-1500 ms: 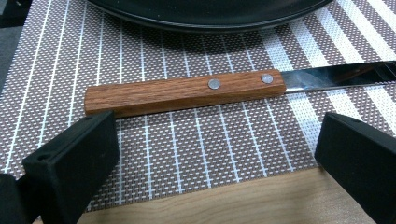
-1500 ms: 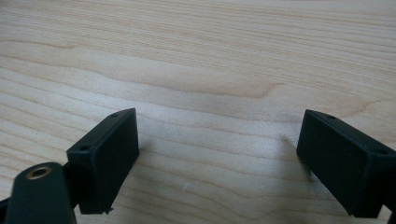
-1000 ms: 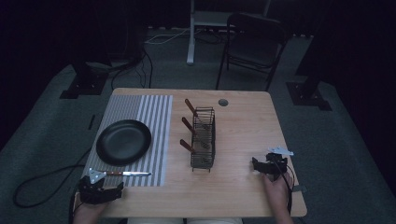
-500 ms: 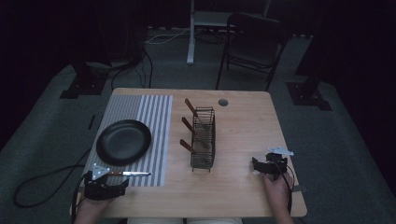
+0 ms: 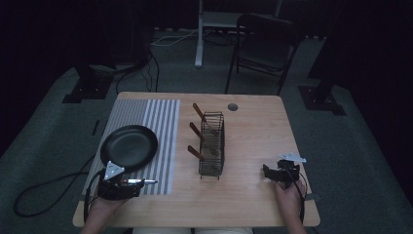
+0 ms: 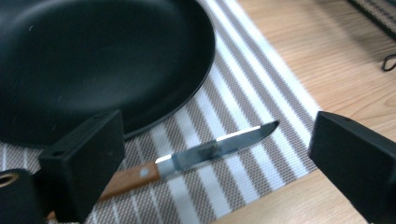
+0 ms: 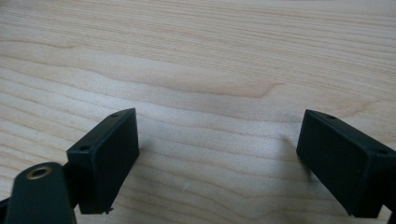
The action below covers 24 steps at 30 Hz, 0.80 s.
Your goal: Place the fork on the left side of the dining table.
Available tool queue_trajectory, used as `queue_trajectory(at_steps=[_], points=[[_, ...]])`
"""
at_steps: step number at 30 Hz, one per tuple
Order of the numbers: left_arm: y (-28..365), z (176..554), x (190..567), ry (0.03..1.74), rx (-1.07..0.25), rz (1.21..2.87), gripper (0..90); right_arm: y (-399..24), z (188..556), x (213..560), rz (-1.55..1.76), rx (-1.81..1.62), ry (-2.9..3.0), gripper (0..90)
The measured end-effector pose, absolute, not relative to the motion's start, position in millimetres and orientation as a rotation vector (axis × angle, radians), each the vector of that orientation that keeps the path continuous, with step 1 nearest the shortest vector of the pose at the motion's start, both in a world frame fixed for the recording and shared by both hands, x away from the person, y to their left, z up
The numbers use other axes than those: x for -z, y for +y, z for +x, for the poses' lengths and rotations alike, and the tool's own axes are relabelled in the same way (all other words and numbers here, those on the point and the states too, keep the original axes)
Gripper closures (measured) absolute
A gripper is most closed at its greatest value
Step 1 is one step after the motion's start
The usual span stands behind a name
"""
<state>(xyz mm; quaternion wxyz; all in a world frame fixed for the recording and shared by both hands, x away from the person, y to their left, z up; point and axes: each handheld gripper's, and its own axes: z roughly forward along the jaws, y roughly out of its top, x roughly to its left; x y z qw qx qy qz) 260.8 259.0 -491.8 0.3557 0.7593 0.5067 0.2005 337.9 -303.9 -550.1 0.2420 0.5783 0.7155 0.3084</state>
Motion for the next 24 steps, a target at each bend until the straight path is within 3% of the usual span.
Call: queue_trajectory(at_steps=[24], points=[[218.1, 301.3, 451.6, 1.08, -0.506, 2.012, 4.4, -304.0, 337.9, 550.3, 1.579, -0.844, 1.957, 12.5]])
